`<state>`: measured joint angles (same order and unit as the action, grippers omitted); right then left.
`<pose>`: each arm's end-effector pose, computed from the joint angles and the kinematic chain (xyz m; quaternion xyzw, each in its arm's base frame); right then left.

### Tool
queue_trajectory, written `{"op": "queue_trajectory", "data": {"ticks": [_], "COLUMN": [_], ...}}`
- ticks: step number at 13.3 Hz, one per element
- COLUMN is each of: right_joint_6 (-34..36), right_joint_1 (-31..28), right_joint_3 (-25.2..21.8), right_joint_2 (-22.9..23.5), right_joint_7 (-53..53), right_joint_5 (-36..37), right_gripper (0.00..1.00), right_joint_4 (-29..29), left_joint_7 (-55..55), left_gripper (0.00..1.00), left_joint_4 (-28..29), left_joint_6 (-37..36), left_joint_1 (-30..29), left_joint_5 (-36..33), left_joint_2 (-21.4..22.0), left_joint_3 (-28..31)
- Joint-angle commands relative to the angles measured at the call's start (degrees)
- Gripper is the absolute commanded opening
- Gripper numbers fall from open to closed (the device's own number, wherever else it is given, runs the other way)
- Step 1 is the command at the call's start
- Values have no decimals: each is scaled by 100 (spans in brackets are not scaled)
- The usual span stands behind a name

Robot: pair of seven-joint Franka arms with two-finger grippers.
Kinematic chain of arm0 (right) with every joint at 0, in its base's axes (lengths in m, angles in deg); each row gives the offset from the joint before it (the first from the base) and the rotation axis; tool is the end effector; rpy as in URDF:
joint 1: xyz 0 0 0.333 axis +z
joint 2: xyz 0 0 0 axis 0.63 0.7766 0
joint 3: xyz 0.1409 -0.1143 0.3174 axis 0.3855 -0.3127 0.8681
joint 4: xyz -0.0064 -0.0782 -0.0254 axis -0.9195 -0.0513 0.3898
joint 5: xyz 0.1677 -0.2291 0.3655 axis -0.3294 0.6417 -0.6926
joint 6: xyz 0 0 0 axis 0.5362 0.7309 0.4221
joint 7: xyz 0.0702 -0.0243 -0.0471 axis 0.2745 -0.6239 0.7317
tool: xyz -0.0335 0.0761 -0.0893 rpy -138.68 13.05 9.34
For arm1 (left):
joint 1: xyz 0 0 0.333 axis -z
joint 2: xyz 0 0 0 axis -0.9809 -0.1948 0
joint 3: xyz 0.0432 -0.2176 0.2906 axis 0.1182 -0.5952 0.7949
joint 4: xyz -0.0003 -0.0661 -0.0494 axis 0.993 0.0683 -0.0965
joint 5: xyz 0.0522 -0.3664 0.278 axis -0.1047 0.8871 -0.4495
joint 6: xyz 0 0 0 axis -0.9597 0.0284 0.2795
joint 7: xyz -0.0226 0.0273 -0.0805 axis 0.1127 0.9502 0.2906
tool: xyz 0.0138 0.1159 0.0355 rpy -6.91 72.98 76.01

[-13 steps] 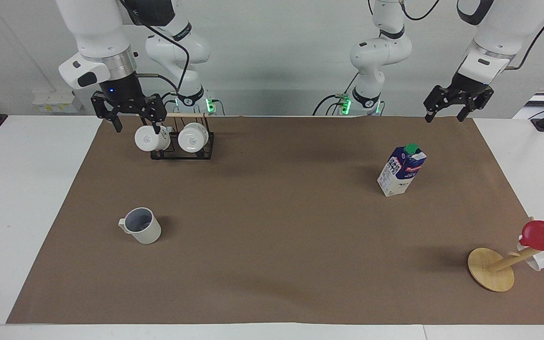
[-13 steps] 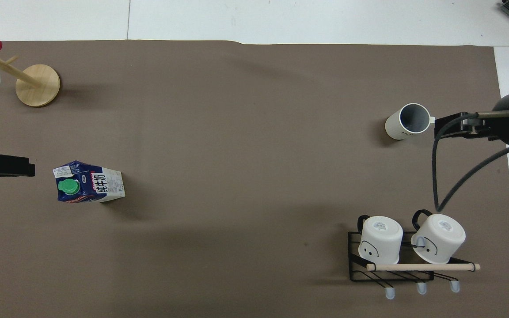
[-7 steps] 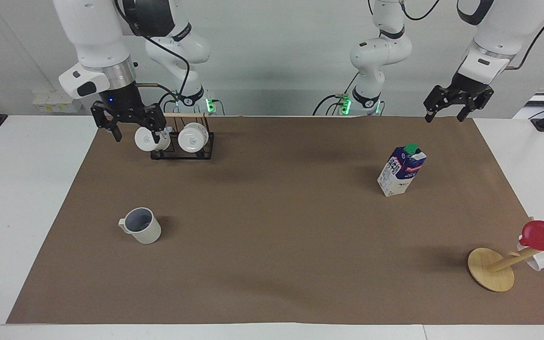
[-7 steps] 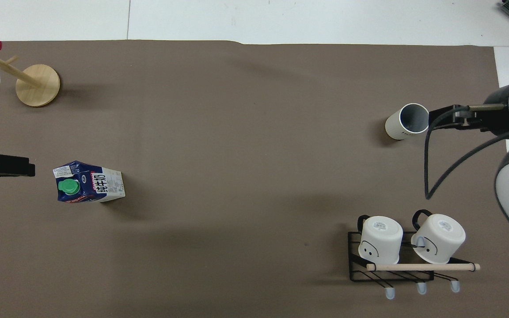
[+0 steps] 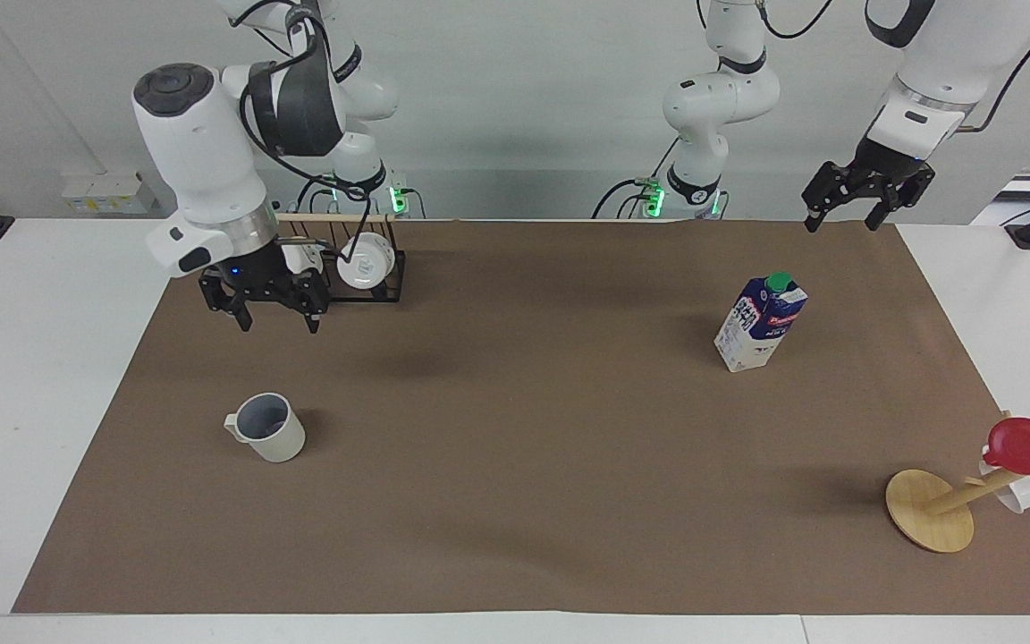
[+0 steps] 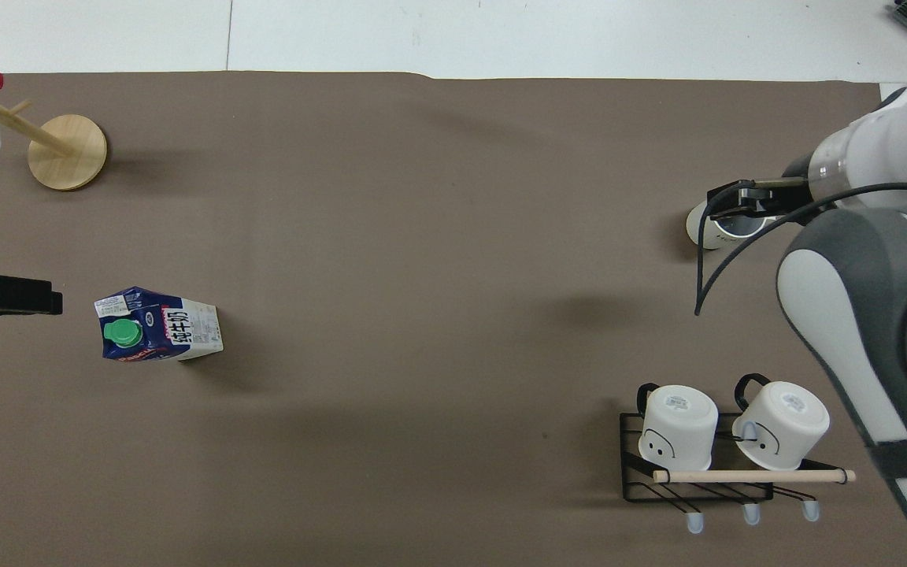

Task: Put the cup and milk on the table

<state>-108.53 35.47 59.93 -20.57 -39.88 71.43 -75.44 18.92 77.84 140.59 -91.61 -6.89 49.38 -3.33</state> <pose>0.6987 0.0466 0.5207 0.9983 -0.0183 0.0556 0.0067 0.5588 -0.0186 0.6545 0.9994 0.0093 0.0247 0.0222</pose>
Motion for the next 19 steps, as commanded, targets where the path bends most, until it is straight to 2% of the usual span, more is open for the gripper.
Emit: {"op": "queue_trajectory", "data": {"ticks": [1,9,14,15,16,17,18,19], "right_joint_6": [-750,-2009,-2036,-2036,-2036,-2036,-2027,-2019], "right_joint_1": [-37,-231,-283,-292,-301,-292,-292,-301], "right_joint_3": [-9,-18,-18,-18,-18,-18,-18,-18], "right_joint_2": [109,900,1138,1199,1234,1235,1235,1235], "right_joint_7": [186,441,424,458,467,441,432,406], "right_joint_5": [-70,27,27,27,36,36,36,36], "right_gripper": [100,100,100,81,36,8,0,0], "right_joint_4": [-485,-618,-618,-627,-627,-618,-618,-618], "left_joint_7": [-70,-79,-132,-132,-132,-97,-88,-88], "left_gripper": [100,100,100,100,100,100,100,100], "left_joint_4": [-89,-89,-71,-71,-71,-63,-62,-54], "left_joint_6": [-109,-197,-136,-110,-109,-109,-109,-118], "left_joint_1": [-8,-17,71,71,62,45,45,45], "left_joint_5": [-119,-119,-101,-101,-101,-101,-101,-101], "left_joint_2": [-16,-7,2,2,2,2,2,2], "left_joint_3": [-17,0,-35,-35,-35,-35,-35,-35]}}
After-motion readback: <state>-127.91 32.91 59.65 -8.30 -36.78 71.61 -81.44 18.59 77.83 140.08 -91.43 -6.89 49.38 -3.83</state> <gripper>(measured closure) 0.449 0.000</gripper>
